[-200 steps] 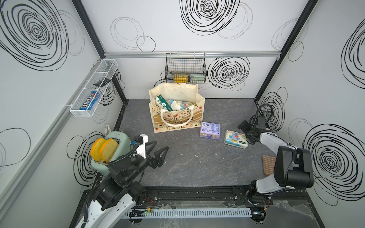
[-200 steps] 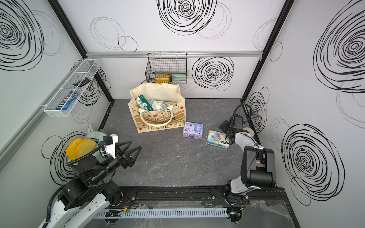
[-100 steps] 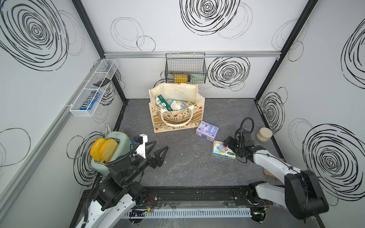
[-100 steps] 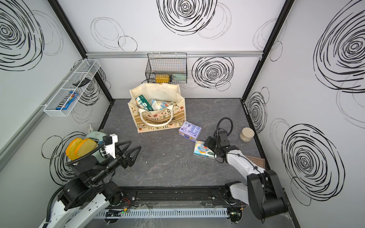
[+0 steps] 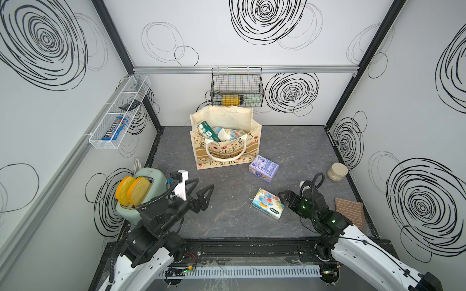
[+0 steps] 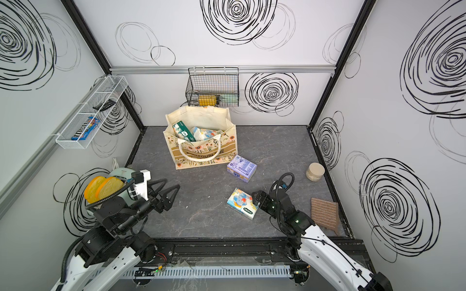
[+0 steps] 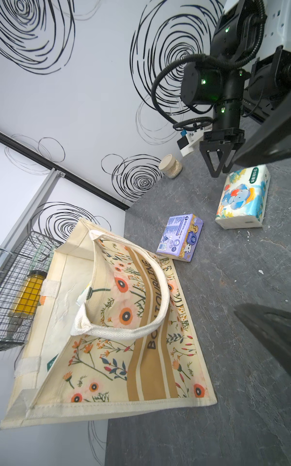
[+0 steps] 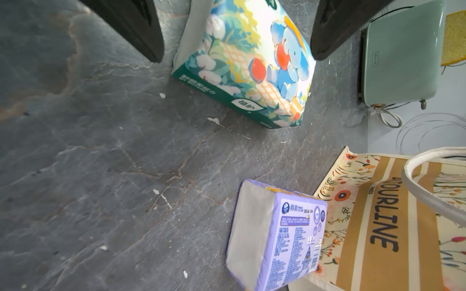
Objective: Put tissues into the canvas bag
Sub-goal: Move the pack of facial tissues to the center of the board.
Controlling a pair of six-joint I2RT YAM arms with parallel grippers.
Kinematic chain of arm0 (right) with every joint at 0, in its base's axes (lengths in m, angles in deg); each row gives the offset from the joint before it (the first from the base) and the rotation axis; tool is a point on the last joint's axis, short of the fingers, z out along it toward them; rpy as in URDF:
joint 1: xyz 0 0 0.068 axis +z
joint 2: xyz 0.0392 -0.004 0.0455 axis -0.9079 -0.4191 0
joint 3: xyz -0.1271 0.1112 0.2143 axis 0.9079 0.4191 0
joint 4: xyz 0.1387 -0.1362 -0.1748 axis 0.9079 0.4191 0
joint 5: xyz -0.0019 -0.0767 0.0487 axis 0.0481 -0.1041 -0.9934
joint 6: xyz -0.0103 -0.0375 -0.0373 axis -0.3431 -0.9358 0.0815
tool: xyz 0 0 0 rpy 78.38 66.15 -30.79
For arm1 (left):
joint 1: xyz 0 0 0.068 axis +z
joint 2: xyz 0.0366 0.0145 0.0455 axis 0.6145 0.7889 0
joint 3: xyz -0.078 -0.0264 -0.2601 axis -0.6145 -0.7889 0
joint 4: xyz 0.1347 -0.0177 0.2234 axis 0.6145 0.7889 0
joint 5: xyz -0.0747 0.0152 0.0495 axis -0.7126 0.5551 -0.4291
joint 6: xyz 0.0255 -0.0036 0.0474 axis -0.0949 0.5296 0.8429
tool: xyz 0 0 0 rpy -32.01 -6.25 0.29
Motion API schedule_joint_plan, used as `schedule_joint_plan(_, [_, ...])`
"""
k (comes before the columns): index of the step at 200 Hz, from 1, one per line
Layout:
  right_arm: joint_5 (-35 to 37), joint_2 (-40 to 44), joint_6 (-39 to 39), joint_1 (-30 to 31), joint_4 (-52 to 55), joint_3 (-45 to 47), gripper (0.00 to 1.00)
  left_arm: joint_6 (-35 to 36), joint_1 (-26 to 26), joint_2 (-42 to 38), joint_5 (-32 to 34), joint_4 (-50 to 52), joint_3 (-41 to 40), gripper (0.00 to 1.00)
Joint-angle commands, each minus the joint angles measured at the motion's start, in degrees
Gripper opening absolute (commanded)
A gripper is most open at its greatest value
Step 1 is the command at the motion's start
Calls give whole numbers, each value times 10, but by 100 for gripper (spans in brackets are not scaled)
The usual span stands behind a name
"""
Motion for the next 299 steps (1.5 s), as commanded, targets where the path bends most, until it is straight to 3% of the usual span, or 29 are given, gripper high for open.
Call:
schedule_joint_plan(1, [-5, -11, -32, 4, 18, -42, 97, -2, 9, 24, -10, -25, 2, 89])
schedule_joint_plan(18, [4, -15, -58, 3, 6, -55, 98, -2, 15, 37, -20, -25, 1, 91])
schedule_joint_plan(25, [7, -19, -72, 2, -2, -59, 99, -2, 16, 42, -25, -26, 0, 100])
schedule_joint_plan(30, [8, -22, -85, 0, -10, -65, 100, -3, 18, 45, -28, -27, 0, 96])
schedule_joint_plan(62, [-2, -98, -163, -18, 2, -149, 97, -3, 23, 64, -33, -26, -1, 96])
schedule_joint_plan(106, [-42, -169, -204, -48, -42, -191, 98, -3, 23, 66, -40, -27, -3, 96])
schedule_joint_plan(161, [-59, -389, -259, -125, -9, -335, 97, -22, 6, 41, -43, -40, -13, 96])
schedule_joint_plan(210, [-118, -555, -301, -197, -83, -402, 98, -19, 27, 27, -76, -53, -15, 96])
schedule_joint_plan(241, [-165, -700, -329, -189, -61, -525, 99, -18, 22, 29, -74, -50, -14, 96])
schedule_joint_plan(263, [-133, -783, -345, -164, -21, -614, 99, -18, 21, 32, -67, -48, -13, 96])
schedule_joint_plan(299, [-92, -804, -364, -127, -3, -617, 99, -19, 22, 26, -66, -49, -14, 96])
